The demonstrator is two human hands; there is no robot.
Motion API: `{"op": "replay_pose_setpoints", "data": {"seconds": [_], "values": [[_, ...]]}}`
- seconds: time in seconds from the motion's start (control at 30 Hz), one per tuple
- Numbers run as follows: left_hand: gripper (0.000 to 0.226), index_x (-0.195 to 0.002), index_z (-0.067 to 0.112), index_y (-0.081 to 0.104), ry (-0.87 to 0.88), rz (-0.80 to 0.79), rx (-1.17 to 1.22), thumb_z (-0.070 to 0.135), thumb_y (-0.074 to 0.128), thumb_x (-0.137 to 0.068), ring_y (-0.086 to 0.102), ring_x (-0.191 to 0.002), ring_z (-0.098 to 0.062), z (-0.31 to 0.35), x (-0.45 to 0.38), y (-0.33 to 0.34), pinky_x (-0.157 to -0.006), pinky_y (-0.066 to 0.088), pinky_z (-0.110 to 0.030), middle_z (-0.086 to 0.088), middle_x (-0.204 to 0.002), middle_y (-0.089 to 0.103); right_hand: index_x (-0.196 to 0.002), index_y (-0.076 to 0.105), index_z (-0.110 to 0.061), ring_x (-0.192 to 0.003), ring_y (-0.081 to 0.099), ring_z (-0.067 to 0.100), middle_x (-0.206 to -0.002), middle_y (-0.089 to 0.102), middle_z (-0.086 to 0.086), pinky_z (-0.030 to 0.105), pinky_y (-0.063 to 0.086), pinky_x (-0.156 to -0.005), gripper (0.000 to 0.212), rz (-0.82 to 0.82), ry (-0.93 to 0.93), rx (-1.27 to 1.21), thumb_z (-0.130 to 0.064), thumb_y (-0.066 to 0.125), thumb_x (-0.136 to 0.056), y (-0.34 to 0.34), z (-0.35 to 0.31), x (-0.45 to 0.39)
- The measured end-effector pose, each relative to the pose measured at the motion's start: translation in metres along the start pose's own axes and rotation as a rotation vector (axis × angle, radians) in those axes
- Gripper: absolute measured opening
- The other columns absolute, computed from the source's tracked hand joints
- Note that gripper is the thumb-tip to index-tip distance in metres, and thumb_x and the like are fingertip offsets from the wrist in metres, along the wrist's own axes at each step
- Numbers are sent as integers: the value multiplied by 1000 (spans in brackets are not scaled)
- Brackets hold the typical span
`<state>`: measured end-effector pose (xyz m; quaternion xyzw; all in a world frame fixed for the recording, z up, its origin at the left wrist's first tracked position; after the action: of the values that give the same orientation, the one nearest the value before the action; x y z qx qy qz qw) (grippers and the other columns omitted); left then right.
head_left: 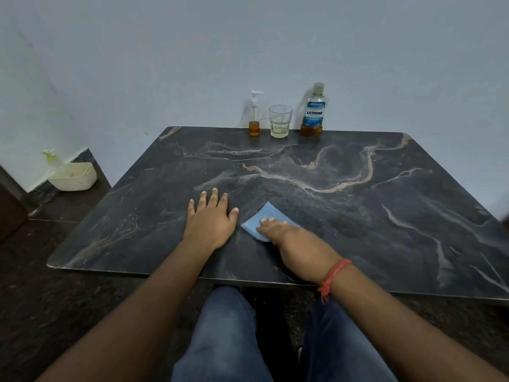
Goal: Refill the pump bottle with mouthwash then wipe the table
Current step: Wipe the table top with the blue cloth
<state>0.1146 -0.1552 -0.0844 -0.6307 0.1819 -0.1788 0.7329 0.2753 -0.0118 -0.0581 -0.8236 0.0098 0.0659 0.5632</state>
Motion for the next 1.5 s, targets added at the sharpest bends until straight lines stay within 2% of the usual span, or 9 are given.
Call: {"op": "replay_pose_setpoints", "data": {"seconds": [0.1,0.27,0.4,0.57,0.77,0.87,1.0,1.13,1.5], "values": [[66,-161,21,18,29,-11,7,54,18,-104,2,-157,-28,10,4,3,-126,2,-50,-6,-171,8,-149,35,-15,-147,22,14,-160,25,4,15,3,-116,61,97,208,49,5,39,-92,-22,31,0],[66,-161,19,16,35,-20,6,52,20,-104,0,-157,-27,23,4,5,-126,0,-50,-5,-171,6,-150,34,-15,-147,21,14,-159,26,3,13,1,-115,58,5,6,10,-1,43,-94,-1,6,12],[64,-161,20,16,116,-38,22,50,19,-105,0,-157,-26,50,0,8,-125,-2,-50,-3,-171,6,-149,34,-15,-148,21,15,-160,25,4,18,5,-116,63,110,286,68,6,40,-91,-33,49,11],[64,-162,19,14,130,-56,33,48,20,-105,-2,-157,-26,73,-10,9,-126,-2,-50,-2,-171,4,-149,35,-13,-148,21,15,-159,25,5,11,-1,-113,68,6,94,11,10,43,-85,-12,26,24],[62,-162,20,15,154,-40,48,48,17,-106,-1,-157,-24,74,-9,10,-126,-2,-48,-1,-171,5,-149,33,-13,-148,20,17,-160,23,6,21,3,-116,65,111,310,82,8,42,-88,-33,51,35],[62,-161,21,16,160,-16,51,48,18,-106,2,-157,-23,74,-9,9,-126,-1,-47,-1,-171,7,-149,36,-18,-147,20,11,-159,26,1,13,0,-114,67,48,165,9,10,42,-87,-22,43,42],[61,-161,22,17,167,-8,50,48,17,-106,3,-157,-23,74,-7,10,-127,0,-47,-1,-170,8,-149,36,-15,-148,21,16,-160,26,4,19,4,-116,69,179,409,97,12,41,-86,-49,78,47],[62,-161,22,16,165,-10,48,49,17,-106,3,-157,-23,74,-8,9,-127,1,-47,-1,-170,8,-148,39,-17,-147,22,13,-158,29,1,6,-6,-109,70,86,203,24,13,42,-85,-25,59,53],[66,-161,25,16,166,-17,21,56,18,-103,2,-157,-25,77,-8,8,-126,1,-50,-1,-171,7,-146,42,-21,-145,27,12,-157,33,-1,2,-4,-105,66,132,361,28,10,42,-88,-48,87,61]]}}
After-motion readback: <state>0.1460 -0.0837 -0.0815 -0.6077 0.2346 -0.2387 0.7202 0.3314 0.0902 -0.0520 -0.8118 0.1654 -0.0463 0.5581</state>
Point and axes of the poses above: each hand's wrist, its own x-axis away from the middle knuckle, its own y-axis out of the palm, z = x × y, the point moved 3 cm from there along -x, towards the middle knuckle
